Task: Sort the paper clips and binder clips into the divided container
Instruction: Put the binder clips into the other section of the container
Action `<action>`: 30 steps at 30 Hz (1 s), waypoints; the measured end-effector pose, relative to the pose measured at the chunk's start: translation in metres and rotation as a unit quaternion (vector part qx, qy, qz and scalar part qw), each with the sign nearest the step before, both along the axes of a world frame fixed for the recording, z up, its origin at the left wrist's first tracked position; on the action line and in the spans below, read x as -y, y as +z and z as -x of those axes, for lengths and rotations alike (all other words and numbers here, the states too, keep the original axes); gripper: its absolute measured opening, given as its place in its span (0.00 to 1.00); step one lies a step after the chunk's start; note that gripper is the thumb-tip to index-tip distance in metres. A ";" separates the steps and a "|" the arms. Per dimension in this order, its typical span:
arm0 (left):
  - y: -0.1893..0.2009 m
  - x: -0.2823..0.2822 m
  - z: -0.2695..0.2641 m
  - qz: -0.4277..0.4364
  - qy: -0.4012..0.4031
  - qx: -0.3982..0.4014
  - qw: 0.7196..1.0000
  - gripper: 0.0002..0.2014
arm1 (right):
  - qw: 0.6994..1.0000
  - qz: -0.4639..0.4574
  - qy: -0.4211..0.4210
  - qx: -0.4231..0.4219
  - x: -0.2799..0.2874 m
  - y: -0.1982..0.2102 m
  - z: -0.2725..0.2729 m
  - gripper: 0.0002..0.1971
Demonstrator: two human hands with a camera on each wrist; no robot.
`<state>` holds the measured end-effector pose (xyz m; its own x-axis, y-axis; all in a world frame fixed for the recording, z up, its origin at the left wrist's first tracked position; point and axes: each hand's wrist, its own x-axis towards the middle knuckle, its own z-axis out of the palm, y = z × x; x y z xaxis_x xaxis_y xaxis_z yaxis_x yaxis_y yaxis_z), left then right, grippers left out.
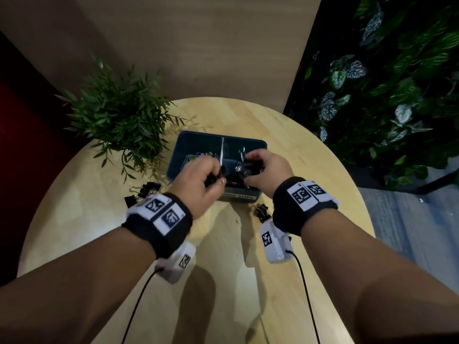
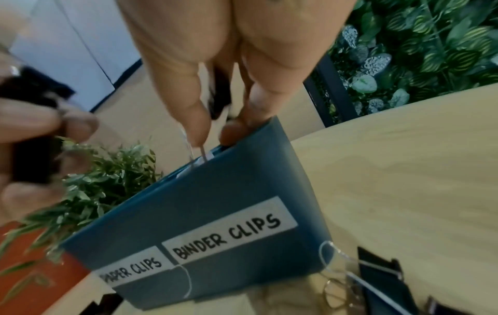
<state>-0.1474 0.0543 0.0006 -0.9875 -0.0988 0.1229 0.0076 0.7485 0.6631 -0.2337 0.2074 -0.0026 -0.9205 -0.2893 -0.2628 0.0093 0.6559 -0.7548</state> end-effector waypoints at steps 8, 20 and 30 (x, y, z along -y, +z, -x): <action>-0.001 -0.021 0.055 0.146 -0.051 0.131 0.979 0.10 | 0.989 -0.126 -0.070 0.022 -0.059 -0.006 -0.017 0.22; -0.009 -0.033 0.035 0.195 -0.104 0.104 0.970 0.19 | 0.958 -0.265 0.057 0.096 -0.035 -0.067 -0.059 0.49; -0.020 -0.022 0.018 0.212 -0.106 0.115 0.965 0.16 | 0.956 -0.268 0.088 0.081 -0.030 -0.074 -0.044 0.12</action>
<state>-0.1657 0.0766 -0.0190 -0.9858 0.1193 -0.1178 0.0791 0.9506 0.3002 -0.1893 0.2379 -0.0761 -0.8040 -0.2196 -0.5526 -0.0486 0.9505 -0.3070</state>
